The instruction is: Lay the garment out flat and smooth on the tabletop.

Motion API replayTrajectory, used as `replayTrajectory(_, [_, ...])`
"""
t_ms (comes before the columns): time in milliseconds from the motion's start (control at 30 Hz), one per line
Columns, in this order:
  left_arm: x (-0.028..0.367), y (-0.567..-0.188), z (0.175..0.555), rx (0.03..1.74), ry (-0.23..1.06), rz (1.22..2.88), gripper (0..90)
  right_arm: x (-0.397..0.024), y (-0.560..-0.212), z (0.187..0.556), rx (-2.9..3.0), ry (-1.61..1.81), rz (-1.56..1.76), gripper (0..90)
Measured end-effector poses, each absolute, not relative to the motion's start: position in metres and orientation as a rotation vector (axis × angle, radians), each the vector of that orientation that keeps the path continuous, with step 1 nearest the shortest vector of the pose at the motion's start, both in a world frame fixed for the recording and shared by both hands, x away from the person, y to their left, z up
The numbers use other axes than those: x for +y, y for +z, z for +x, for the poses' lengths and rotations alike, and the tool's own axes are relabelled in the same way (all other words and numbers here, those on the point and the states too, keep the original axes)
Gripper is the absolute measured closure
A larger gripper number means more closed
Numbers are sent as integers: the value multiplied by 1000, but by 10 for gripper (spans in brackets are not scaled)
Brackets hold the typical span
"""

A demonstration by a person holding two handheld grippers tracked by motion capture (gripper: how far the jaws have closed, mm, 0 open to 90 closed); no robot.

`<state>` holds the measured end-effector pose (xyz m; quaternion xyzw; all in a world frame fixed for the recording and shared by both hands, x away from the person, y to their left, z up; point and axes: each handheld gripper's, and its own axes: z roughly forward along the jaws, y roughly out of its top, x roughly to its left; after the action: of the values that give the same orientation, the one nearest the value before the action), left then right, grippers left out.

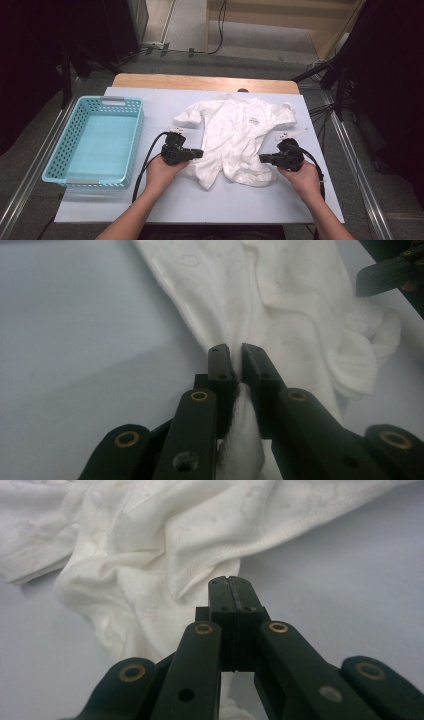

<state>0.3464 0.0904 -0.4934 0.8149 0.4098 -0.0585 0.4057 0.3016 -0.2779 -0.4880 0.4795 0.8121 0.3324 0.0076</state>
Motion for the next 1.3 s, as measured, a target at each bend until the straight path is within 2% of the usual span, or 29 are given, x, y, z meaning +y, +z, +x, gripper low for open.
replayTrajectory(400, [86, -467, 323, 920, -162, 2043, 833, -306, -466, 254, 2473, 1099, 1490, 878])
replayTrajectory(933, [92, -462, 305, 872, -204, 2086, 805, -325, -452, 201, 2387, 1147, 1512, 878])
replayTrajectory(1200, [100, -457, 300, 847, -196, 2089, 586, -329, -452, 193, 2353, 1137, 1522, 868])
replayTrajectory(1233, [105, -454, 299, 841, -193, 2069, 577, -330, -453, 193, 2348, 1132, 1518, 777])
replayTrajectory(1300, [107, -454, 299, 838, -175, 2065, 555, -331, -455, 195, 2333, 1140, 1515, 706])
